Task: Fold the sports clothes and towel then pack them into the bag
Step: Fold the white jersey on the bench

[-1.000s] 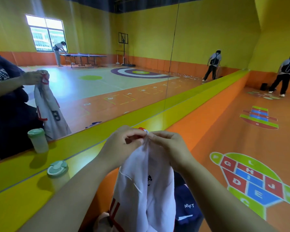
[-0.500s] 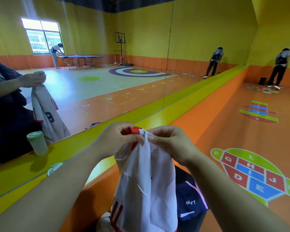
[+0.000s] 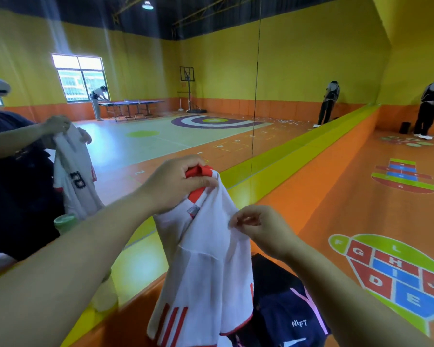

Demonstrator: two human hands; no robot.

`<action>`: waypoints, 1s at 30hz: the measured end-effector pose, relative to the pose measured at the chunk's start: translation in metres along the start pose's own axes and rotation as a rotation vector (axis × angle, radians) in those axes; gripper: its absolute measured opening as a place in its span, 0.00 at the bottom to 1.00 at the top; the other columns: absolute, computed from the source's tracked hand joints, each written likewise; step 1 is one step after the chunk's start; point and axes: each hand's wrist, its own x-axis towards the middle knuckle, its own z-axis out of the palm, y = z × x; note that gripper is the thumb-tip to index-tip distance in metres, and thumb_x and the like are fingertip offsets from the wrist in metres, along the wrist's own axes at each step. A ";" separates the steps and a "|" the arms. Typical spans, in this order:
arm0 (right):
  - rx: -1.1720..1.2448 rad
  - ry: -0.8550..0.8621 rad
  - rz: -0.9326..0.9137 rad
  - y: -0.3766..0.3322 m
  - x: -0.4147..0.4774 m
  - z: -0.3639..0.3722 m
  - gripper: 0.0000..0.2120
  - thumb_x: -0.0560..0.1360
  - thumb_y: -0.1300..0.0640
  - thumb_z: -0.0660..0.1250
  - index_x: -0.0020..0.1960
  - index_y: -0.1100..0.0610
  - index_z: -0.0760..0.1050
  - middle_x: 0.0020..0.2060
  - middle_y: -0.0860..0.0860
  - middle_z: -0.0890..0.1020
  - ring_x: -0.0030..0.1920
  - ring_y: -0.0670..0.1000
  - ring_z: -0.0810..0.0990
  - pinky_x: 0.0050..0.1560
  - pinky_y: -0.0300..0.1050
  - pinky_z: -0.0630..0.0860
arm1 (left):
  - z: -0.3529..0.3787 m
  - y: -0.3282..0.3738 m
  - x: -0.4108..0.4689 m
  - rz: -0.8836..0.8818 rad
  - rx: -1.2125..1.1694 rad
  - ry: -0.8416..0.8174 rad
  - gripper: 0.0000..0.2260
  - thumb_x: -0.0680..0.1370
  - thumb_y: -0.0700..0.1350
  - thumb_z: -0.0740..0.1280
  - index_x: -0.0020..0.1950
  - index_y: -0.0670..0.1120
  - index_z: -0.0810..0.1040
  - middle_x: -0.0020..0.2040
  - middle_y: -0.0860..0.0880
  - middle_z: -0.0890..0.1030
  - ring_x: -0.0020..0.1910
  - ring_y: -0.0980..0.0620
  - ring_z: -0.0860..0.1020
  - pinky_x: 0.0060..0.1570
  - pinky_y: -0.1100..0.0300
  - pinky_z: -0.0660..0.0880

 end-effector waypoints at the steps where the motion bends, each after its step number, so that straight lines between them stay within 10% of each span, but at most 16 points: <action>1: -0.020 0.017 0.008 -0.001 0.002 -0.002 0.17 0.71 0.68 0.66 0.37 0.45 0.79 0.40 0.47 0.85 0.44 0.48 0.83 0.50 0.46 0.78 | -0.005 0.004 0.005 0.010 0.014 -0.020 0.07 0.70 0.47 0.75 0.38 0.50 0.77 0.34 0.54 0.76 0.34 0.61 0.71 0.35 0.70 0.65; 6: 0.132 0.073 -0.025 -0.024 0.005 -0.010 0.03 0.66 0.49 0.68 0.39 0.44 0.77 0.45 0.46 0.81 0.47 0.45 0.80 0.52 0.44 0.76 | -0.021 0.024 0.024 0.077 0.137 -0.036 0.07 0.69 0.47 0.75 0.37 0.52 0.77 0.33 0.57 0.77 0.33 0.63 0.71 0.35 0.72 0.65; 12: -0.007 0.021 -0.253 -0.044 -0.006 -0.008 0.12 0.65 0.47 0.76 0.37 0.51 0.75 0.34 0.49 0.76 0.35 0.46 0.71 0.36 0.45 0.67 | -0.025 0.035 0.031 0.137 0.214 -0.008 0.07 0.69 0.48 0.75 0.38 0.51 0.77 0.35 0.50 0.78 0.34 0.59 0.71 0.35 0.70 0.65; 19: -0.217 -0.129 0.086 -0.006 0.002 -0.008 0.32 0.60 0.33 0.69 0.43 0.63 0.75 0.36 0.51 0.73 0.37 0.49 0.70 0.42 0.56 0.73 | -0.035 0.034 0.025 0.114 0.185 0.030 0.08 0.71 0.46 0.73 0.38 0.55 0.76 0.35 0.55 0.79 0.35 0.67 0.73 0.37 0.75 0.66; 24: -0.050 -0.204 0.079 0.006 0.000 -0.017 0.18 0.65 0.46 0.69 0.43 0.61 0.81 0.44 0.53 0.81 0.43 0.47 0.77 0.53 0.49 0.73 | -0.046 0.024 0.018 0.084 0.141 0.061 0.09 0.71 0.44 0.73 0.38 0.57 0.77 0.35 0.62 0.79 0.35 0.68 0.73 0.36 0.77 0.65; 30: -0.034 0.169 0.046 0.008 0.014 -0.041 0.08 0.67 0.56 0.77 0.33 0.53 0.79 0.33 0.58 0.80 0.33 0.45 0.73 0.36 0.45 0.67 | -0.064 0.003 0.010 0.034 0.124 0.094 0.12 0.70 0.46 0.74 0.39 0.65 0.78 0.41 0.59 0.80 0.36 0.63 0.73 0.40 0.75 0.67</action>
